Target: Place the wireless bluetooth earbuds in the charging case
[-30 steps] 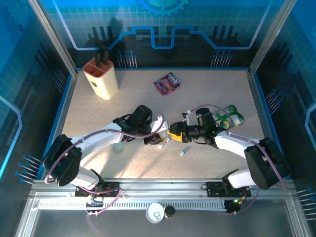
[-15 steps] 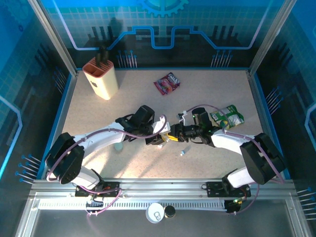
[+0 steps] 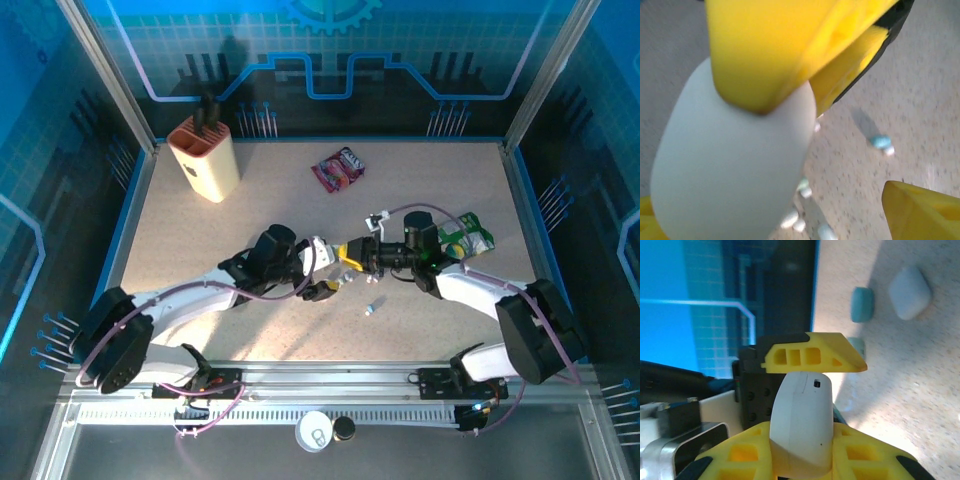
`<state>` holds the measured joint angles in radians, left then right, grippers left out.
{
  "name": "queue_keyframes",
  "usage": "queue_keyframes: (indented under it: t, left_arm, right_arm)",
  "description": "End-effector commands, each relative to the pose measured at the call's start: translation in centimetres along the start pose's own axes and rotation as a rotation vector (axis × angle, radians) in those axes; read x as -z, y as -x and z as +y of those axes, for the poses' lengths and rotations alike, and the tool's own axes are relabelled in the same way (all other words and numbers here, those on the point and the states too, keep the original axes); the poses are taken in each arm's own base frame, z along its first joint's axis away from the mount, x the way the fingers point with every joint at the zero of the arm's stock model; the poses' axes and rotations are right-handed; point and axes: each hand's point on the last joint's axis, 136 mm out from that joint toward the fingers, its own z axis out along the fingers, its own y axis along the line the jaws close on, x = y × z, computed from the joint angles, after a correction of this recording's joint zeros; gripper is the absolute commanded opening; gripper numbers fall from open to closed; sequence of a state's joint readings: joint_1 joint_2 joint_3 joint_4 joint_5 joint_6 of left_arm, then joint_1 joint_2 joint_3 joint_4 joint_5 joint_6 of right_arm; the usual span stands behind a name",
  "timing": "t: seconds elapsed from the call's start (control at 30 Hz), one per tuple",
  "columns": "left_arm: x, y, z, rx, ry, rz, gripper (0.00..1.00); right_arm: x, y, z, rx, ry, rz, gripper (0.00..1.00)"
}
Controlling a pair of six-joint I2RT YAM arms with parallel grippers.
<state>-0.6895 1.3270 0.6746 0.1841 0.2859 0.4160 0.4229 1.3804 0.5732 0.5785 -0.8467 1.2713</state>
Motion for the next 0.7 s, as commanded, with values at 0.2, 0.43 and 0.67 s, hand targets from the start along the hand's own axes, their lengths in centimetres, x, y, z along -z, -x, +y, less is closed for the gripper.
queue_keyframes:
  t: [0.2,0.43,0.67]
  left_arm:
    - [3.5,8.7,0.8,0.065,0.049,-0.472,0.89]
    - [4.6,9.4,-0.1,0.045,-0.006,-0.582,0.85]
    - [5.8,10.4,-2.2,0.075,-0.232,-0.628,0.79]
  right_arm:
    - [2.7,0.7,6.1,-0.07,0.245,-0.041,0.08]
    - [3.9,0.0,8.8,-0.062,0.336,-0.043,0.09]
    - [4.5,-1.5,10.2,-0.007,0.354,-0.03,0.11]
